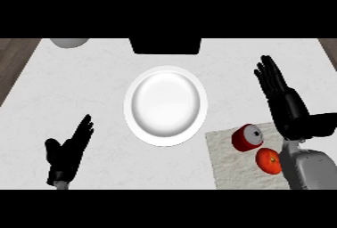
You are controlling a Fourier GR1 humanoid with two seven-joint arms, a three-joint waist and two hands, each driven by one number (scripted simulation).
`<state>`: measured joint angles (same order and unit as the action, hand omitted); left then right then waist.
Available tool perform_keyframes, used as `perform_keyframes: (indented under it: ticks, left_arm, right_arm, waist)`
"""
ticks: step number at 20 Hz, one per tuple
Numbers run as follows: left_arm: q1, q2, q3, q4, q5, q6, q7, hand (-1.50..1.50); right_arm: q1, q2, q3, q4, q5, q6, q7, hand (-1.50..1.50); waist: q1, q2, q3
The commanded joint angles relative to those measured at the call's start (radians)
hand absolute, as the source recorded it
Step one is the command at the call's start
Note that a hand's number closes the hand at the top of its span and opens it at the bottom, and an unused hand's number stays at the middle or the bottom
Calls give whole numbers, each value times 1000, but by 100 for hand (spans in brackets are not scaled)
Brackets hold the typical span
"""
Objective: Pick the tomato from the placemat and place it in the plate
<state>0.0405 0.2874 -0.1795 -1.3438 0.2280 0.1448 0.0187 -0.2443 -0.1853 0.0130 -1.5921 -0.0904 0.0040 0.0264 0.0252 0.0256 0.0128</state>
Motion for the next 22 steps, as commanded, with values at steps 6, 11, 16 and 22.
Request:
perform_keyframes:
  ticks: [6,11,16,22]
  left_arm:
    - [-193,116,120,-66,-22,28,80,0]
    - [-142,86,103,-39,3,-3,55,0]
    - [-196,93,103,-81,-10,-13,125,0]
    - [-212,67,114,-78,-31,-12,144,0]
  right_arm:
    - [153,-204,-230,146,-283,374,-214,150]
    - [301,-100,-304,182,-52,55,-478,-150]
    - [387,-221,-250,374,79,251,-760,-150]
    - [417,-246,-185,312,250,158,-714,-150]
  waist:
    - [-41,-22,-9]
    - [-59,-22,-7]
    - [-26,-25,-11]
    - [-28,-26,-13]
